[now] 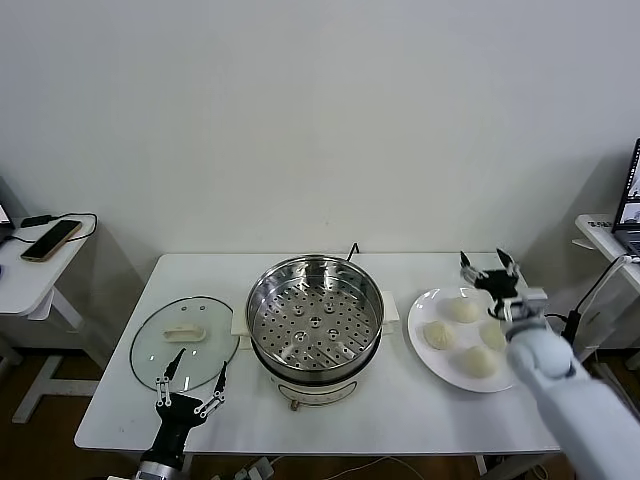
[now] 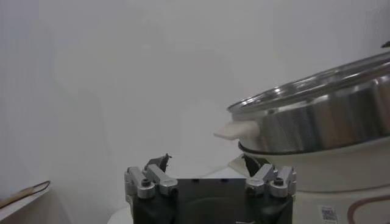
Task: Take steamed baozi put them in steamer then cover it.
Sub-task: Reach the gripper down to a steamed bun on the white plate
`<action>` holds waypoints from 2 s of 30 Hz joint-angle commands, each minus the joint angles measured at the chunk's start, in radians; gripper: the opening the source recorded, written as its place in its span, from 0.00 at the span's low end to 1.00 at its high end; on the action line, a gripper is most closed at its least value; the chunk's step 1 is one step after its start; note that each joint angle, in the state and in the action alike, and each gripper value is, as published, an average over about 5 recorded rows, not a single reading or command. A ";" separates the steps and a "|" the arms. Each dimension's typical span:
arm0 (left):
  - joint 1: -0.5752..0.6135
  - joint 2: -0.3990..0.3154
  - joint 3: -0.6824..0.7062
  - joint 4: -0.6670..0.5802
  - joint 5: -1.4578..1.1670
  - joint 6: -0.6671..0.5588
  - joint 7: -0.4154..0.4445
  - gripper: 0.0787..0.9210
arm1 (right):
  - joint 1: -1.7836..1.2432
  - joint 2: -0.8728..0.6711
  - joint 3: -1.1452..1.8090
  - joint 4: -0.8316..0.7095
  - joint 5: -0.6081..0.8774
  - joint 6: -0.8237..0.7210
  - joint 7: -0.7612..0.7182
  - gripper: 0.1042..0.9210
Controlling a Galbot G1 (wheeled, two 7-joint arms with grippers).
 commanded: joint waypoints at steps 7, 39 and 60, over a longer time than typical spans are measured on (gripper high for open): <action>-0.004 -0.003 -0.002 -0.003 0.001 0.010 -0.003 0.88 | 0.641 0.002 -0.499 -0.554 -0.589 0.084 -1.058 0.88; 0.005 -0.015 -0.015 0.004 0.002 0.013 -0.013 0.88 | 0.649 0.325 -0.471 -0.841 -1.114 0.222 -0.996 0.88; 0.001 -0.017 -0.022 -0.003 0.003 0.013 -0.019 0.88 | 0.646 0.337 -0.466 -0.852 -1.090 0.256 -0.917 0.75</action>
